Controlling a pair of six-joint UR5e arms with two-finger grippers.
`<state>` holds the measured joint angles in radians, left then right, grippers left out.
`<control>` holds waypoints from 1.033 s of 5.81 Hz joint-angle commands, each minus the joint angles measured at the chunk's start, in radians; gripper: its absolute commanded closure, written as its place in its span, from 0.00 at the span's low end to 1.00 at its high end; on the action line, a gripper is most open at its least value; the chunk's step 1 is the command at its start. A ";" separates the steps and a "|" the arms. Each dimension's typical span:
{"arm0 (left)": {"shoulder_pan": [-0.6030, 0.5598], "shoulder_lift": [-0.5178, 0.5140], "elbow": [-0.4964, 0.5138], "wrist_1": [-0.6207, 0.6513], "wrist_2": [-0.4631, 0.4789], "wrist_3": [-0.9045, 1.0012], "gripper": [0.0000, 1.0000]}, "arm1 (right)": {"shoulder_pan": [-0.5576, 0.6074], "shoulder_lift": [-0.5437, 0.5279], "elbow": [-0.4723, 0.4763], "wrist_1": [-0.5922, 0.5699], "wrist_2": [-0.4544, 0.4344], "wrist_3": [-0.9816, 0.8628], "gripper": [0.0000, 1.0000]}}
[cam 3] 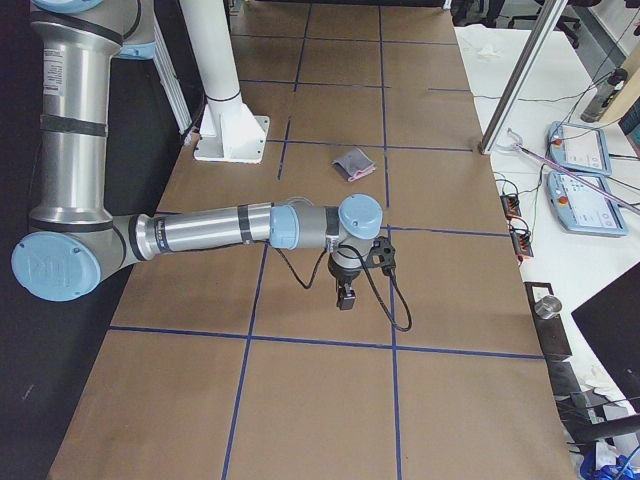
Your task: Fold towel twice with both arms
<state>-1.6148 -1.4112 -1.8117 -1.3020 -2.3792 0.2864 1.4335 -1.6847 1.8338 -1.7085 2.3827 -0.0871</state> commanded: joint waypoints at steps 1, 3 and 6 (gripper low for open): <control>0.001 -0.008 0.002 -0.006 -0.015 -0.059 0.00 | 0.027 -0.018 -0.013 0.001 -0.002 0.000 0.00; 0.003 -0.023 0.005 -0.006 -0.014 -0.061 0.00 | 0.038 -0.027 -0.013 0.004 0.000 0.003 0.00; 0.013 -0.023 0.011 -0.006 0.034 -0.102 0.00 | 0.047 -0.027 -0.015 0.006 -0.007 0.015 0.00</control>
<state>-1.6036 -1.4343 -1.8015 -1.3085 -2.3513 0.1977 1.4795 -1.7118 1.8205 -1.7038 2.3780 -0.0741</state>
